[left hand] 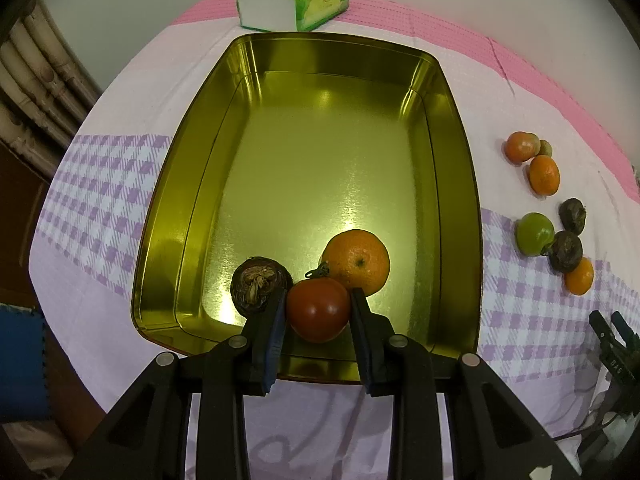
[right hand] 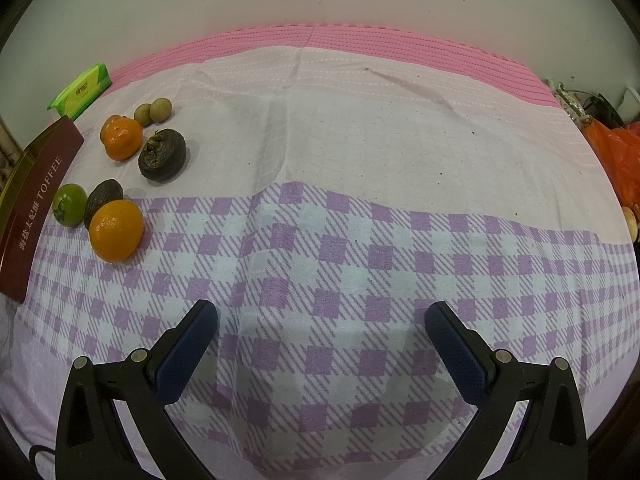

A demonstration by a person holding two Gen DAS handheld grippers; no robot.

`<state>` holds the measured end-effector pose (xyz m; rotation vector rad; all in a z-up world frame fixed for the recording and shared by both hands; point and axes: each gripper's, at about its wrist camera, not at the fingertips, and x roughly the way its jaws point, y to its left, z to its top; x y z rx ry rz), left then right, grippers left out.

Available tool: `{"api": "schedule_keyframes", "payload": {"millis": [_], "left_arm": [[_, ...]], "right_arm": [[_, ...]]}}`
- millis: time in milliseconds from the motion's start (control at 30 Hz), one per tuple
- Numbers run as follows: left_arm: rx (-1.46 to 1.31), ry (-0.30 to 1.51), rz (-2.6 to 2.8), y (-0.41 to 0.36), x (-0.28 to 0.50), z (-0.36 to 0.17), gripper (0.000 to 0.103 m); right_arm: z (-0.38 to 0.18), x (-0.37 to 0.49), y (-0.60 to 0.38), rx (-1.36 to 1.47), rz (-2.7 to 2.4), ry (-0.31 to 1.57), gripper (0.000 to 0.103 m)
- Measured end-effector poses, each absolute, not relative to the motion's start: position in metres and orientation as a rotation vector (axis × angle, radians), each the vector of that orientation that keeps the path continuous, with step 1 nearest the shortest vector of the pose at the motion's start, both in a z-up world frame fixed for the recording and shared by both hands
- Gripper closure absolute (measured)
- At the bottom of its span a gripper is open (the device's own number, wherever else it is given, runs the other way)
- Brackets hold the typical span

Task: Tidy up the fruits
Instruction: 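Carry the red tomato into the gold tray beside the orange, then open the left gripper and lift it away from the tray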

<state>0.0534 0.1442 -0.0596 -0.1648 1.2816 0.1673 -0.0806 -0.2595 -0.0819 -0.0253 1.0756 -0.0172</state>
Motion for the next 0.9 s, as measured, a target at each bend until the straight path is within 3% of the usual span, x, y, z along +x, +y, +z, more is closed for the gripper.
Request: {"api": "schedule_keyframes", "payload": {"millis": [733,900], "left_arm": [[-0.164,1.269,0.167,0.1448,0.0552,-0.0603,0.074],[-0.187,1.250,0.156,0.1478,0.0548,-0.0559,0.066]], "right_arm": [[-0.0822,-0.0827,-0.2595,-0.024,-0.008,1.064,0.000],[-0.0823,-0.0825,-0.2596,-0.024,-0.006,1.062,0.000]]}}
